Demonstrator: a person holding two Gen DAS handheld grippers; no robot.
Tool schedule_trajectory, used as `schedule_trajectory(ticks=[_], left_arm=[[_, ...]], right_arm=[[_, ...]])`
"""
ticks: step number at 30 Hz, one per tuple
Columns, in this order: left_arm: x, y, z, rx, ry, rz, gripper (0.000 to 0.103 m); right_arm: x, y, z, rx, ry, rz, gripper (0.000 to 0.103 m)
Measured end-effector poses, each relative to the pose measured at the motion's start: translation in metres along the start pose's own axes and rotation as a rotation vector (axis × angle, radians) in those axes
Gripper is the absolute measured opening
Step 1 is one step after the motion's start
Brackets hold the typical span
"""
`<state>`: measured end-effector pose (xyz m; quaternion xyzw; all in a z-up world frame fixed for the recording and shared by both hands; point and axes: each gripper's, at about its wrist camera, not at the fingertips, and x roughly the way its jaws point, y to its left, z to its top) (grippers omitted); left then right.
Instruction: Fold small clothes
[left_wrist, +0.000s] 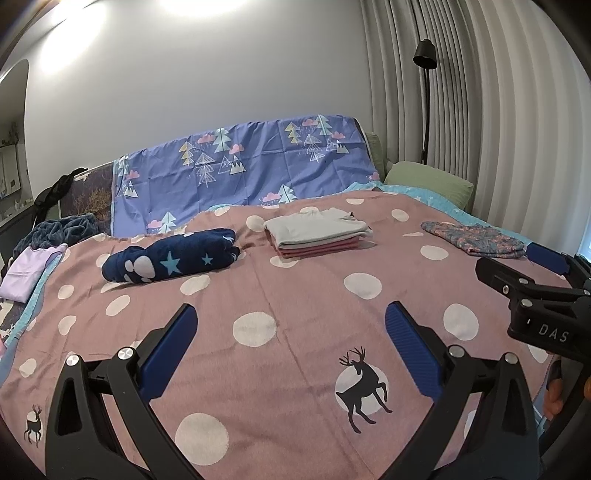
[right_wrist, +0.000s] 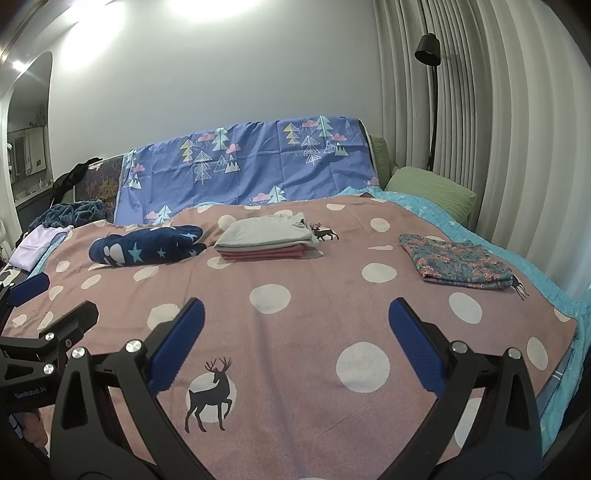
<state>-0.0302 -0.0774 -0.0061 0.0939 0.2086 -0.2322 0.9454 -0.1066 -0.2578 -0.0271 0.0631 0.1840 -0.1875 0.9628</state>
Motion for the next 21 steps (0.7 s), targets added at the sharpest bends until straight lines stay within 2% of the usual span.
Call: schedule_trajectory(ticks=[21], left_arm=[[0.0063,-0.0011,-0.0036,0.006,0.022,-0.001,0.102]], right_arm=[[0.0052,-0.0037,-0.0038,0.003,0.013,-0.003,0.101]])
